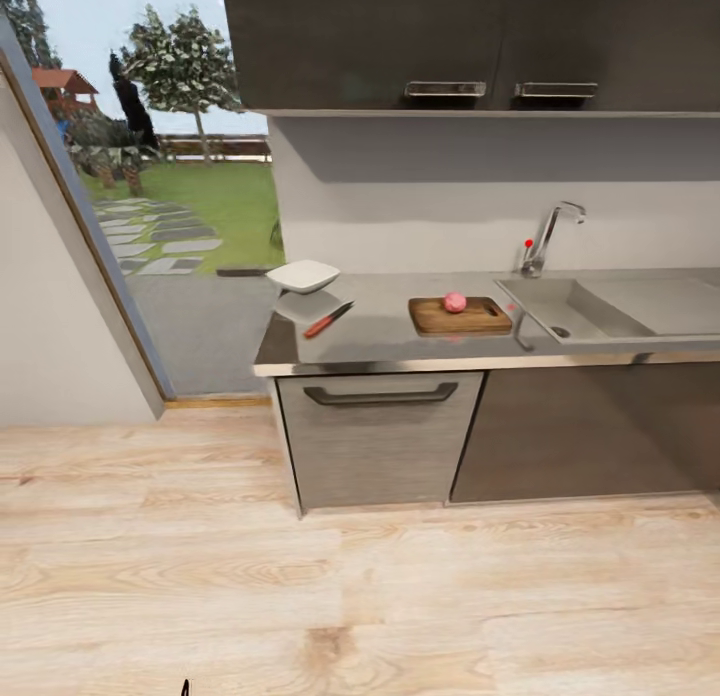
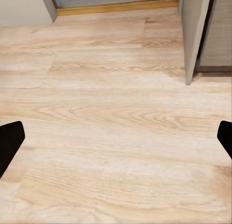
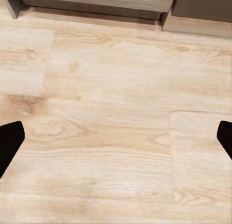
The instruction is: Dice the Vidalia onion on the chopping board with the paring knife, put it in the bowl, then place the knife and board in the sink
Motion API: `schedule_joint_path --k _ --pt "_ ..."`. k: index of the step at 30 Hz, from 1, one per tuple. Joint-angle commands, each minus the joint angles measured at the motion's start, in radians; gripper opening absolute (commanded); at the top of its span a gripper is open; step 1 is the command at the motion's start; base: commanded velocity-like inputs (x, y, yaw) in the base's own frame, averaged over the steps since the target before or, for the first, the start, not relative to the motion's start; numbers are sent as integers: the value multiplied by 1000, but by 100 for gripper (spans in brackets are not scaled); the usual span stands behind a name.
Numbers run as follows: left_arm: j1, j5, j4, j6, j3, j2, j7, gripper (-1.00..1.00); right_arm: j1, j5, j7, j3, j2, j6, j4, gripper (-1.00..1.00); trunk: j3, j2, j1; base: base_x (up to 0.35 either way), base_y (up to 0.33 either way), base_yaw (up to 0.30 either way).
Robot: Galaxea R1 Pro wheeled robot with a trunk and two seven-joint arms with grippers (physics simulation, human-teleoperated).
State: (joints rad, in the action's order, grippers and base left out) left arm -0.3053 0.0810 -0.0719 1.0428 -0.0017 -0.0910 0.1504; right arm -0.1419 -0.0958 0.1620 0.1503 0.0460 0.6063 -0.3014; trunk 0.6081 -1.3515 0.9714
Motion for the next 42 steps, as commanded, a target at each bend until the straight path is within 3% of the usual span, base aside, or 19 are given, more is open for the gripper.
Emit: schedule_joint_path --k 1,10,35,39,40,42 --pt "-1 12 -3 4 -1 0 -5 100 -1 -10 11 2 0 1 1 100 1 -1 0 4 301 0" --pt "-1 40 -4 4 -1 1 -5 100 -1 -10 11 3 3 0 1 100 1 -1 0 1 191 5" --pt "-1 42 -5 3 -1 3 -5 100 0 -10 13 -1 1 -11 -2 100 5 -1 0 0 3 127" --pt "-1 42 -5 3 -2 3 -5 100 0 -11 17 -2 1 -84 -59 100 5 -1 0 0 0 3" --pt "-1 42 -5 2 -3 4 -5 100 -1 -11 29 -3 2 -232 -206 100 5 -1 0 0 0 0" --pt "-1 42 -5 2 -3 4 -5 100 -1 -10 38 -3 2 -329 -302 100 5 -1 0 0 0 0"
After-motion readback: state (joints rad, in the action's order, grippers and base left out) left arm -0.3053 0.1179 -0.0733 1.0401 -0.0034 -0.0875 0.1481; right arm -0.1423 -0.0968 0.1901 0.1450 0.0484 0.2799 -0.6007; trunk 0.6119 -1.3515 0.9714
